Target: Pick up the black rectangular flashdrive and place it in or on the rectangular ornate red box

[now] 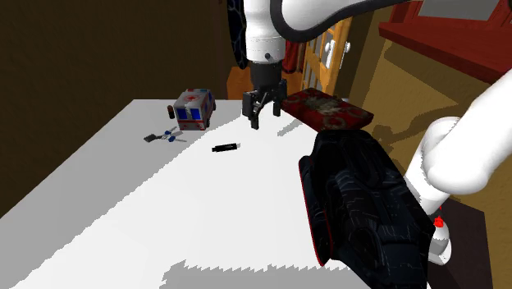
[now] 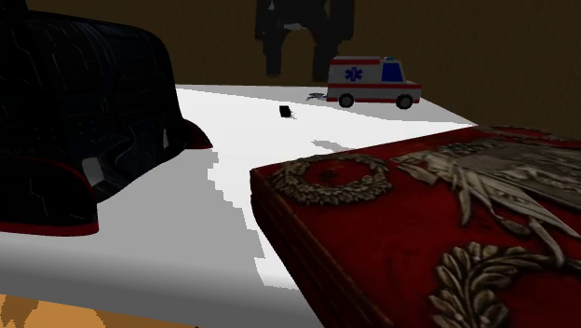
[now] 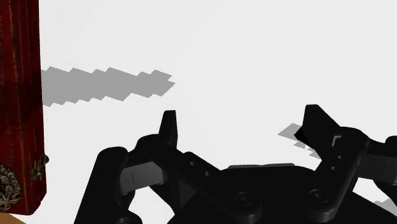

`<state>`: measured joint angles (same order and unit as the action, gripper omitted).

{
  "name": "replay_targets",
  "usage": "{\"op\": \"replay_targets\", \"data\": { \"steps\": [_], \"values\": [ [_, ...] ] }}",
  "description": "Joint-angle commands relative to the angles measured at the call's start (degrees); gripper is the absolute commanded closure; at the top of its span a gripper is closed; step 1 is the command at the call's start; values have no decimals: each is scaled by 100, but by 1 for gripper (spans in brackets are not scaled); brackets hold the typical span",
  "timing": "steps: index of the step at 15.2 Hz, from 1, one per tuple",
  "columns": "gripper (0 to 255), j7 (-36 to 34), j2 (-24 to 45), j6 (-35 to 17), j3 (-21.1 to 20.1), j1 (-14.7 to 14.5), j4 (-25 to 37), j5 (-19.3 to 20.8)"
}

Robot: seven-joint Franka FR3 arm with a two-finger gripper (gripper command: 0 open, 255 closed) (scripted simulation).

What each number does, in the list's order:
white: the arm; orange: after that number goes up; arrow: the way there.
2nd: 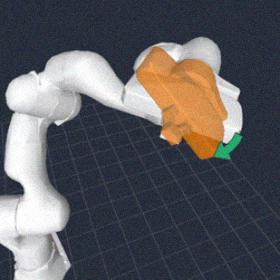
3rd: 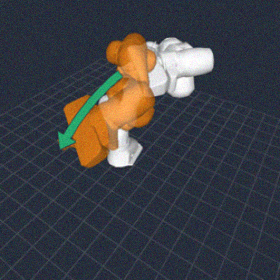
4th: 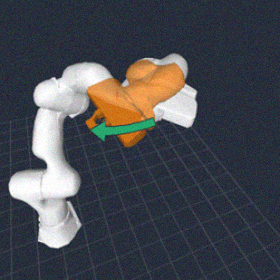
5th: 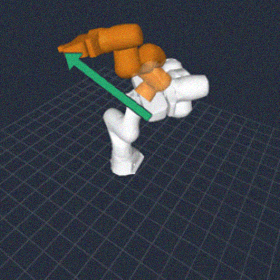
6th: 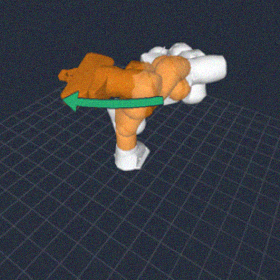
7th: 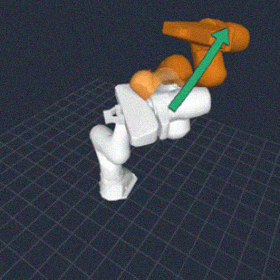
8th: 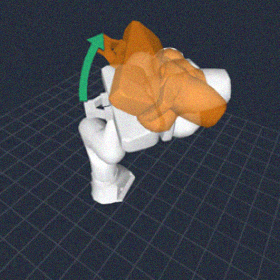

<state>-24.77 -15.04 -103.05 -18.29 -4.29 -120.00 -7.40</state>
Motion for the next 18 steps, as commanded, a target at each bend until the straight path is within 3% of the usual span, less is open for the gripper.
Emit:
{"op": "replay_targets", "data": {
  "steps": [1,9,18],
  "values": [
    [0,-341,410,-132,-184,-25,305,133],
    [0,-1616,2069,-182,-648,-318,1855,957],
    [0,-1644,2145,-749,-636,-325,1357,997]
  ]
}}
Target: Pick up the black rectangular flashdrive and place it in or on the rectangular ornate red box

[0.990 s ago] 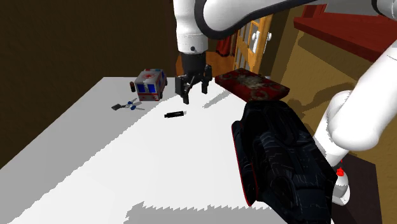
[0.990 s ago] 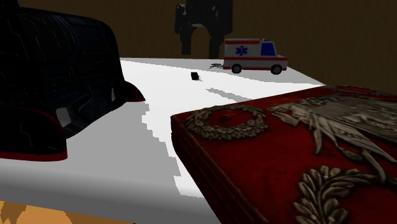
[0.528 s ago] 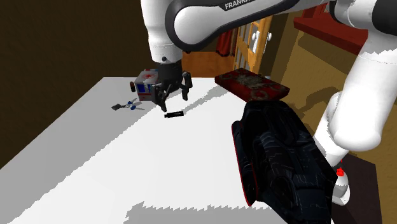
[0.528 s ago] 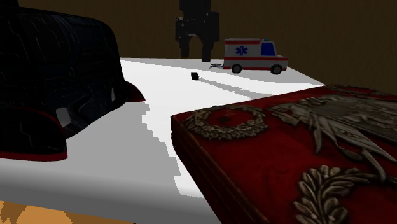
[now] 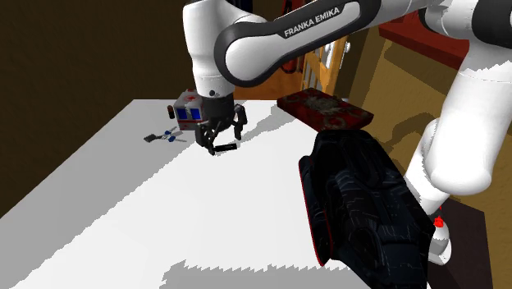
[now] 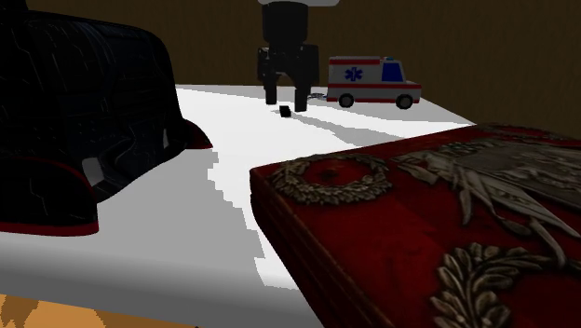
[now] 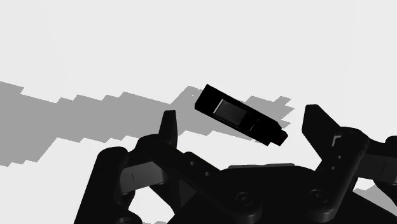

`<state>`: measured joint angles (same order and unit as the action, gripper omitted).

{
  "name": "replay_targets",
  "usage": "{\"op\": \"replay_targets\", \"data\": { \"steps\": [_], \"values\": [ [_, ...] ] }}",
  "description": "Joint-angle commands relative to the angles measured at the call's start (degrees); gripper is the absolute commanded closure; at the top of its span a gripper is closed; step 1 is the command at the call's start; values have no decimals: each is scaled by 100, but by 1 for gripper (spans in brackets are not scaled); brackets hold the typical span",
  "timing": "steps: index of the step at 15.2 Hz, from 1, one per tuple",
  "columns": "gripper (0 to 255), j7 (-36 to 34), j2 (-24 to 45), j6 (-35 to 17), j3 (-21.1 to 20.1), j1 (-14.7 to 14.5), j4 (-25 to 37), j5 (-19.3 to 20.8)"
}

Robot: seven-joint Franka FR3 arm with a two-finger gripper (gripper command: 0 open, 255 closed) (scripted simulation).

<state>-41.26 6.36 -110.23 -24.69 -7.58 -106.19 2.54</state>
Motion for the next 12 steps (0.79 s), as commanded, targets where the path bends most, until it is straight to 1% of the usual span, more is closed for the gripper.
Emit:
{"op": "replay_targets", "data": {
  "steps": [1,6,7,12],
  "values": [
    [0,4,5,-31,4,4,-24,3],
    [0,4,6,-29,4,3,-22,3],
    [255,4,6,-29,4,3,-22,3],
    [255,4,6,-30,4,4,-22,4]
  ]
}}
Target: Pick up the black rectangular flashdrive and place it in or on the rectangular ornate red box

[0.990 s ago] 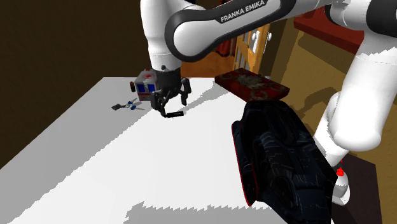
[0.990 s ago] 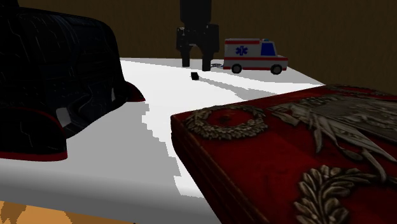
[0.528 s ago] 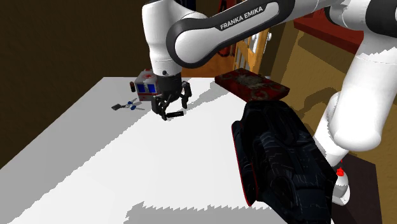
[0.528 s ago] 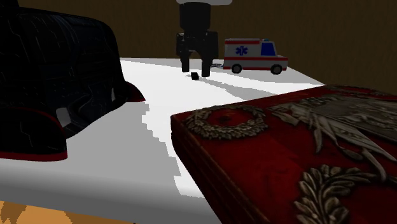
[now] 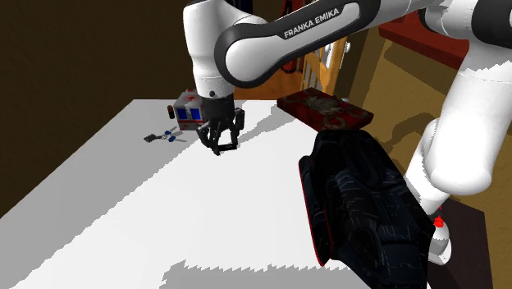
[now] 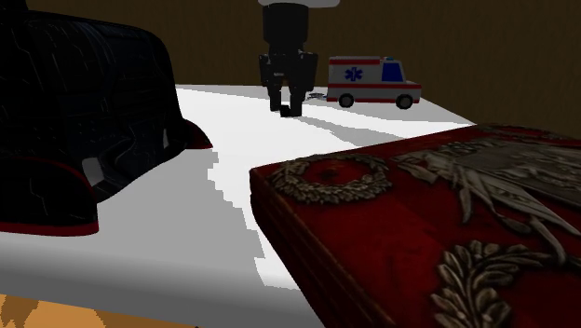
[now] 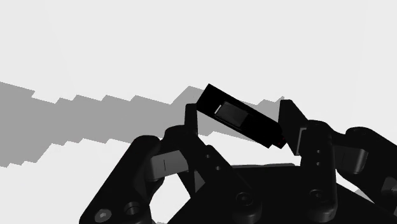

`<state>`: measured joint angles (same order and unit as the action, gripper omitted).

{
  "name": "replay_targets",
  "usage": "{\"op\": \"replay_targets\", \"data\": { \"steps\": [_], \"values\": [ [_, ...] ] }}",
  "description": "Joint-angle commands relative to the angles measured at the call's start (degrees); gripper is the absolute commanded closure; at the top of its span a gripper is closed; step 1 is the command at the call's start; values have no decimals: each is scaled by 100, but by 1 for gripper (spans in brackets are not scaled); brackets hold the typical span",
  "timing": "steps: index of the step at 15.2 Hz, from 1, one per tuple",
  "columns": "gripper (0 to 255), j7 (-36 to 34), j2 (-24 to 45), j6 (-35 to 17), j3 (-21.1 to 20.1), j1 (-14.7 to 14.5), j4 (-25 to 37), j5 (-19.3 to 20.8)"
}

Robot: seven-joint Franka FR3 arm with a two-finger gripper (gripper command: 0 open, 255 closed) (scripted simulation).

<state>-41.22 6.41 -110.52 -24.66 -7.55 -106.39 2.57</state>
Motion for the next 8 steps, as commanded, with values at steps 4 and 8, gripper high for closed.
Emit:
{"op": "replay_targets", "data": {
  "steps": [4,8],
  "values": [
    [255,0,1,-1,1,1,-3,0],
    [255,21,-62,293,-3,5,235,-31]
  ]
}}
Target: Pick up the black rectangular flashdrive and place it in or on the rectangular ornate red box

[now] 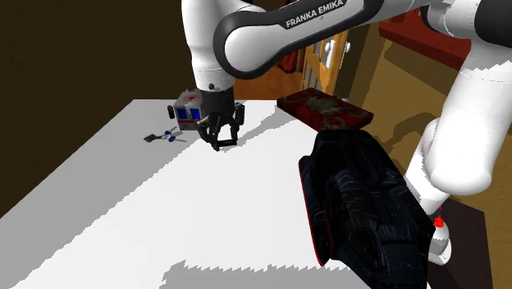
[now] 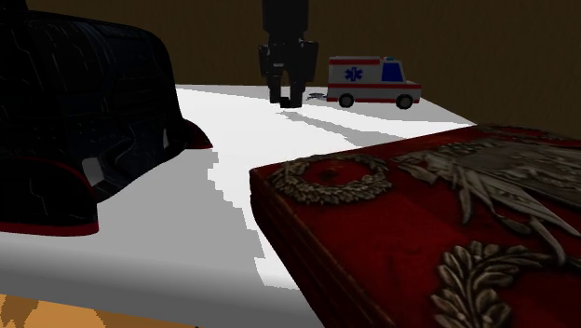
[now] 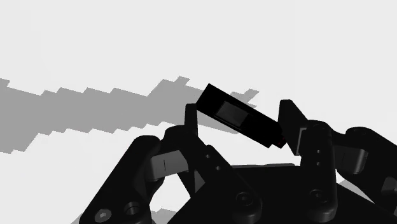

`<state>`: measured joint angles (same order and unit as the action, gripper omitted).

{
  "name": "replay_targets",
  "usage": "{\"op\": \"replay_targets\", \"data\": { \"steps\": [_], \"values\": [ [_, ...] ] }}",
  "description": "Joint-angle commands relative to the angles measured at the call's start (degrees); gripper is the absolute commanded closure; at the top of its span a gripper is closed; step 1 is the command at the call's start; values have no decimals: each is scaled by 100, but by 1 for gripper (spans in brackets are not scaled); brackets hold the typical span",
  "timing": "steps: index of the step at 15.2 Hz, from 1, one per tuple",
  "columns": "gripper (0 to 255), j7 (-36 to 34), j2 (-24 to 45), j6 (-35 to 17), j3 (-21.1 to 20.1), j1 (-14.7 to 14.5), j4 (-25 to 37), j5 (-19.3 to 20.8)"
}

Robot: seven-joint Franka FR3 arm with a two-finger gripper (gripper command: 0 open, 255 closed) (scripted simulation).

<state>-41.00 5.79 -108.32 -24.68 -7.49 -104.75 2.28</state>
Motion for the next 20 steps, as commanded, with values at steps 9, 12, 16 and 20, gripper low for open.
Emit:
{"op": "replay_targets", "data": {
  "steps": [9,12,16,20],
  "values": [
    [255,21,-63,751,-9,-3,692,-35],
    [255,21,-59,983,-12,-8,928,-34],
    [255,14,-32,1299,-18,-19,1268,-24],
    [255,147,-221,1467,29,59,1267,-103]
  ]
}}
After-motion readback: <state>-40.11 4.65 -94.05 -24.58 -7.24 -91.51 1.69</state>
